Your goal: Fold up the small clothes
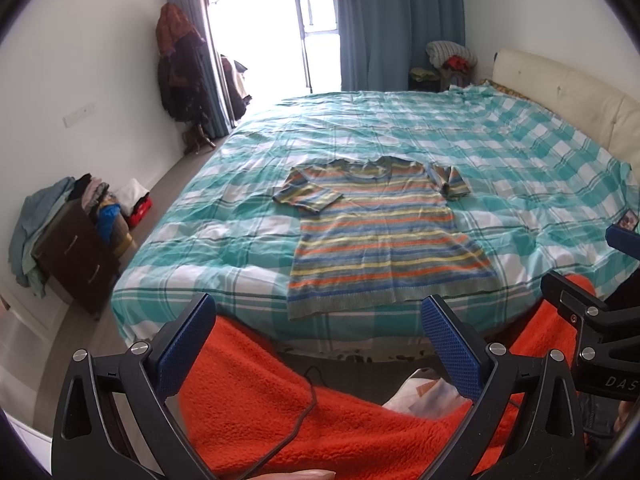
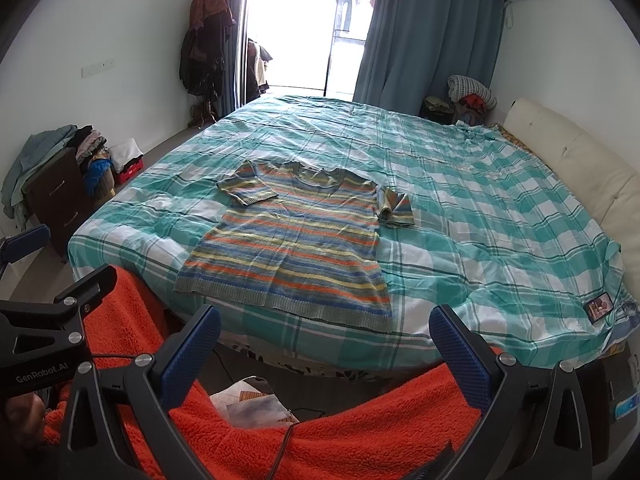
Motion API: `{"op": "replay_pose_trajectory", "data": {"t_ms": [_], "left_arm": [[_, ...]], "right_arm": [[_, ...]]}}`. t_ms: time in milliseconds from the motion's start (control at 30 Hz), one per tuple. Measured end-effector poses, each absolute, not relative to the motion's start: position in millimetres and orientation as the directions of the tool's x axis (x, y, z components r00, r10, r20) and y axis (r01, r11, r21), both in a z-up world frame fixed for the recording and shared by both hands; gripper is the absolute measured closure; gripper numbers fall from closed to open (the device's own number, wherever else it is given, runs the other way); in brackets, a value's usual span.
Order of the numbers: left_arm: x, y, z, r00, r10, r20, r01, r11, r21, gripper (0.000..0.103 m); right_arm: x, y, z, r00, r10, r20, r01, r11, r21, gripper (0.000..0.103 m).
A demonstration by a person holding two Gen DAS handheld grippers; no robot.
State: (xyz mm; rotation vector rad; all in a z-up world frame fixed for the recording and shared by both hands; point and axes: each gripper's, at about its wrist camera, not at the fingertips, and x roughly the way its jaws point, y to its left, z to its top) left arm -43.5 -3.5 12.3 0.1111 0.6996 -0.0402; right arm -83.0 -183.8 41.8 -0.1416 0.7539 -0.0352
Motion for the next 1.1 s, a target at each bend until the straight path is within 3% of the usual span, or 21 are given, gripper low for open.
{"op": "replay_pose_trajectory", "data": {"t_ms": [1100], "left_arm": [[-46.8,-7.8,8.8,0.762,0.002,-0.648,0.076,0.993,0.093,0.001]], "right_arm": [[-83.2,-185.3,40.1,0.728,-0.081,-0.681,-0.02,0.99,-0.138,0.0]]}}
